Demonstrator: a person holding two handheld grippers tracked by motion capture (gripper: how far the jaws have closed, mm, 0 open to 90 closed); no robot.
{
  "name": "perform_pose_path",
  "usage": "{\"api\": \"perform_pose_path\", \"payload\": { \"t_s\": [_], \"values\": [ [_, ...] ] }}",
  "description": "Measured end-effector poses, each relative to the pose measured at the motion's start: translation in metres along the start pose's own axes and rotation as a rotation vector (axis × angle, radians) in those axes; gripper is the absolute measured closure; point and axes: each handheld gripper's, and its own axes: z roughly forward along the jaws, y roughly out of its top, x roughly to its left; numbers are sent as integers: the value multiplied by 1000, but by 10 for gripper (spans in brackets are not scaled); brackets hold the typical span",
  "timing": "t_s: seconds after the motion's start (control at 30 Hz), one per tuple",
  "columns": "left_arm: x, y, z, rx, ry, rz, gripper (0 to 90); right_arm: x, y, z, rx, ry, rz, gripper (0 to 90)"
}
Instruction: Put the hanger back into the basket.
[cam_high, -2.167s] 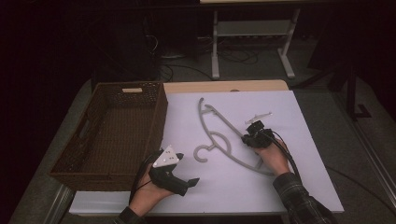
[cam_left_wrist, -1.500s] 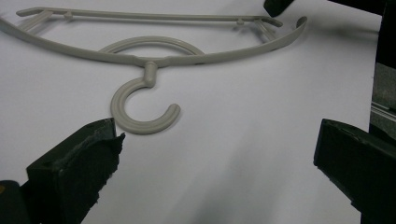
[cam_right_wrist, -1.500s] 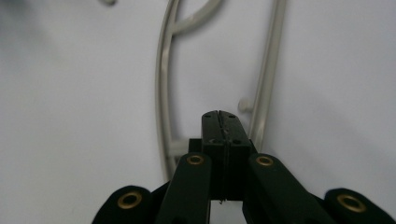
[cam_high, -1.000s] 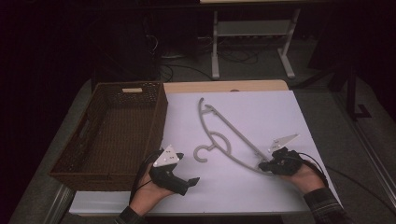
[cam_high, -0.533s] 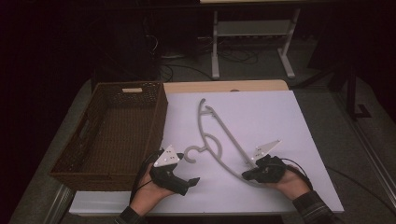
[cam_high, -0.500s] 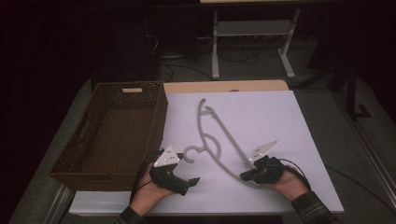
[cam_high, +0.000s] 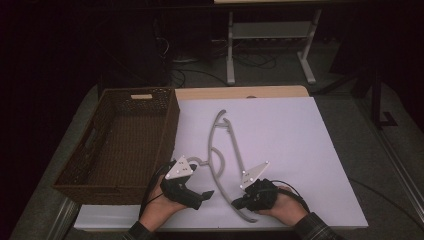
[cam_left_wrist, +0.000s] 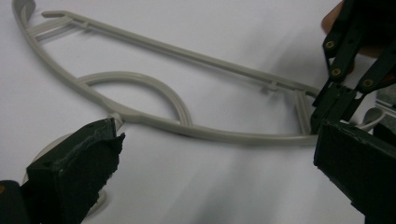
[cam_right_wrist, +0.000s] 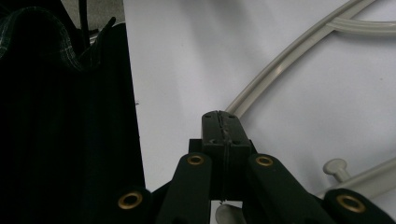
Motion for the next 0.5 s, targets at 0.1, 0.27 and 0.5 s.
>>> {"api": "perform_pose_path", "payload": {
  "t_s": [0.1, 0.27, 0.5],
  "values": [
    [0, 1, 2, 4, 14, -13, 0, 1, -2, -4, -9, -17, -8, 900],
    [2, 8, 13, 44, 58, -25, 7, 1, -7, -30, -124, -96, 21, 758],
    [13, 22, 31, 67, 115, -74, 155, 5, -33, -69, -280, -277, 95, 382]
  ]
}}
